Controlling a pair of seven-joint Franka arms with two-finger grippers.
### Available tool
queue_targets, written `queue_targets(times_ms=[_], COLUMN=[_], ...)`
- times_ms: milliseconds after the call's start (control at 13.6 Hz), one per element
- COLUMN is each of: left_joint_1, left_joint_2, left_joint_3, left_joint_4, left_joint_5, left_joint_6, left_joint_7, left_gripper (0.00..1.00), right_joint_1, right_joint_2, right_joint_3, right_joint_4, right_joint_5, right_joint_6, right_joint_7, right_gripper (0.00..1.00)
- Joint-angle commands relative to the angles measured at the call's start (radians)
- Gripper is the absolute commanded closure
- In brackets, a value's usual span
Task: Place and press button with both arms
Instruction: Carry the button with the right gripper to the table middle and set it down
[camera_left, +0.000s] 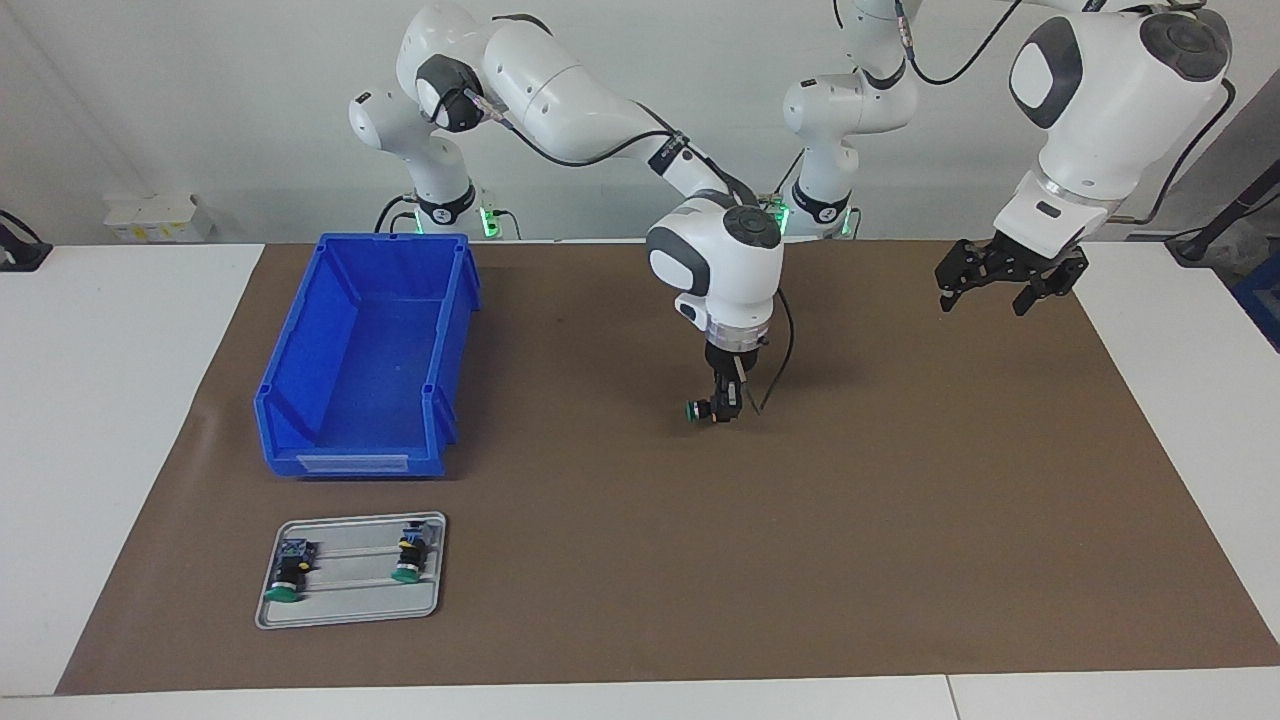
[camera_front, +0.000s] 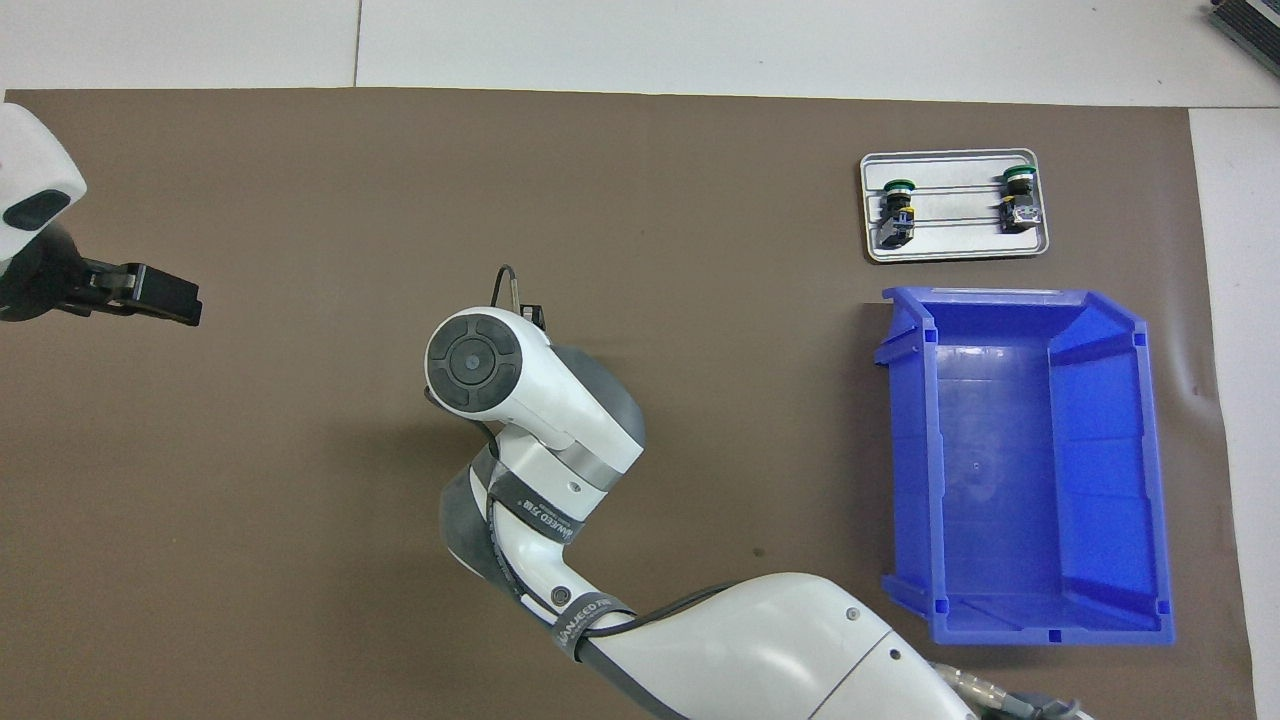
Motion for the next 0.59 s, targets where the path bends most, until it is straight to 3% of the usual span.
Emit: queue_targets(times_ms=[0, 74, 147, 294, 515], left_joint_1=[0.001, 0.001, 0.001, 0.001, 0.001], left_joint_2=[-0.027, -0.027, -0.027, -0.027, -0.027], left_joint_3=[-0.001, -0.001, -0.001, -0.001, -0.001], left_joint_4=[-0.033, -0.033, -0.033, -0.033, -0.033], left_joint_5=[0.017, 0.017, 0.017, 0.017, 0.017], left_joint_6=[0.01, 0.01, 0.01, 0.01, 0.01], left_joint_7=[-0.007, -0.006, -0.006, -0.006, -0.006], left_gripper=[0.0, 0.0, 0.0, 0.0, 0.0], right_joint_1=[0.009, 0.009, 0.007, 0.0, -0.016], right_joint_2=[-0.05, -0.053, -0.053, -0.053, -0.062], right_joint_3=[0.006, 0.006, 0.006, 0.009, 0.009], right_joint_4=[-0.097, -0.099, -0.099, -0.091, -0.082], right_joint_5=[0.011, 0.011, 0.012, 0.041, 0.054], right_joint_6=[0.044, 0.047, 0.048, 0.045, 0.044], right_joint_7=[0.023, 0.021, 0.019, 0.019, 0.016], right_gripper=[1.0, 1.0, 0.73, 0.31, 0.16])
